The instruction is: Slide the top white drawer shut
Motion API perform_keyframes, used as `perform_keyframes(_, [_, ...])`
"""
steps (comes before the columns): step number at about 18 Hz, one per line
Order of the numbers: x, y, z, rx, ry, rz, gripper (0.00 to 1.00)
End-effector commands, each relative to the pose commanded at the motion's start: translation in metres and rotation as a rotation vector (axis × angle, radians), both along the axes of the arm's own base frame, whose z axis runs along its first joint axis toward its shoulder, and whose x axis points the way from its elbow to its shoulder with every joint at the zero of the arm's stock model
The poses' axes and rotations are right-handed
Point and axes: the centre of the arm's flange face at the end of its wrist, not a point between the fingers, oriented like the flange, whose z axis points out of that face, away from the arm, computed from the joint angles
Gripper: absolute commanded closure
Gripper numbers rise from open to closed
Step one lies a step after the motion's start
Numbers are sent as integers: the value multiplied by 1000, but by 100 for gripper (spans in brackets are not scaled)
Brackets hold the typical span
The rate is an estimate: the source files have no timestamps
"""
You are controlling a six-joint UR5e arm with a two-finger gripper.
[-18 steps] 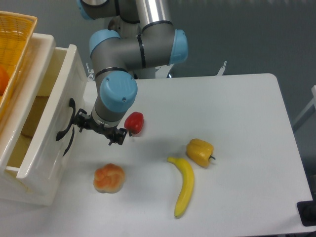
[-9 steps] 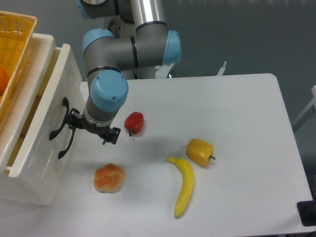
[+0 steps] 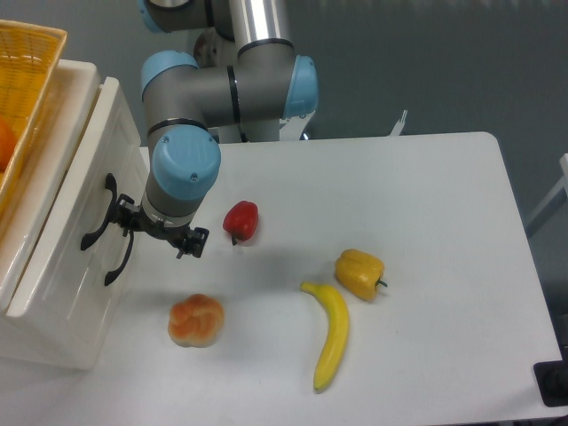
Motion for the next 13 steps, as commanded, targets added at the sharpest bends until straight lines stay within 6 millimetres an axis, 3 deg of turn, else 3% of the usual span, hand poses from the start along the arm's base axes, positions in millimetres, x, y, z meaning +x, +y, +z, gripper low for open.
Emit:
perform_keyframes(8, [-11,-1,5,11,13,1,0])
perform_keyframes(13, [-87,-24,28,55,89,13,0])
